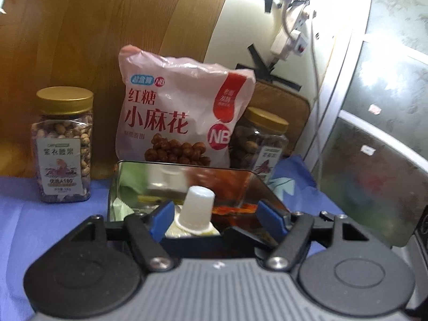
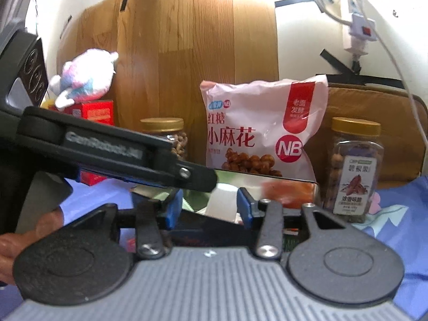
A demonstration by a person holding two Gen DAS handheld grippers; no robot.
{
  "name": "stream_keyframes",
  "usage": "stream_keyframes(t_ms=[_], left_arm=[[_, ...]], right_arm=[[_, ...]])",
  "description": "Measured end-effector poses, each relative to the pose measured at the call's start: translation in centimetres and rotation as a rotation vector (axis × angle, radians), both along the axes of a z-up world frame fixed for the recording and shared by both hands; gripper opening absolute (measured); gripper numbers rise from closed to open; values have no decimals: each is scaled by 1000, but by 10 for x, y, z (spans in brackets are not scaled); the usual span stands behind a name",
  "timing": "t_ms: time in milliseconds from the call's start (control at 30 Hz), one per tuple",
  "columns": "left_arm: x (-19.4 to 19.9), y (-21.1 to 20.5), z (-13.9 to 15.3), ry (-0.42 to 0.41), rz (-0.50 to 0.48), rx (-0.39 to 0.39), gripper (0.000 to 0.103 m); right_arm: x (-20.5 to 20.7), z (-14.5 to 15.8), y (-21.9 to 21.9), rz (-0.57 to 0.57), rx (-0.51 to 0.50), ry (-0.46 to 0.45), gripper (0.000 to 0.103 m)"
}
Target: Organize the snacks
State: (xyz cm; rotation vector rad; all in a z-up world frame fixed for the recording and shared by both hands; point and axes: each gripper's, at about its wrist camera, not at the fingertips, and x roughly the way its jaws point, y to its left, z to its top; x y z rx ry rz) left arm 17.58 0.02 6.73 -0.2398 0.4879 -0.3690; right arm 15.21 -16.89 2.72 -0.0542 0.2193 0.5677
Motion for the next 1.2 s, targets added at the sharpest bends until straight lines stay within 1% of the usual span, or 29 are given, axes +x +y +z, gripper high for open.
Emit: stream_keyframes(t_ms=[33,167,233,300,400,433,467,500,567,667,733,800,867,933,1033,1100,1200], left_arm=[[-7,2,1,-3,-3,-6,76],[-41,12,-2,-13,-9,-15,80],[-57,19,-7,-1,-4,-14,81],[-72,28,-15,18,13,-8,81],[-89,43,-26,44,54,-4,81],[-94,50,-31,60,66,-16,81],[-96,56,-35,76,77,-29,81],[-98,63,-40,97,91,-47,81],[-101,74,-49,128,118,-79,80],[-103,86,-60,162,144,-114,77],[-102,91,-64,175,144,-137,69],[-101,92,-65,177,132,-156,66],[-101,91,-66,177,122,-159,64],[-101,88,-67,180,112,-154,64],[-100,83,-70,194,100,-140,64],[-100,78,-72,205,95,-116,64],[-102,74,-72,199,98,-87,64]], right_arm=[[-5,1,-3,3,9,1,53],[-28,0,-14,33,53,28,54],[-37,-3,-17,68,68,71,59],[-44,-8,-15,116,68,126,61],[-53,-18,-7,200,42,213,63],[-56,-20,-3,220,30,233,66],[-57,-23,0,236,19,257,70],[-57,-25,4,248,12,281,71],[-58,-30,9,259,13,325,71],[-56,-34,9,245,30,383,71],[-51,-36,6,229,67,439,71],[-46,-38,-1,209,116,495,69],[-46,-38,-6,200,149,516,68],[-47,-37,-8,196,161,523,67],[-49,-38,-5,193,135,514,67],[-51,-37,0,201,116,509,67],[-46,-36,5,216,98,526,67]])
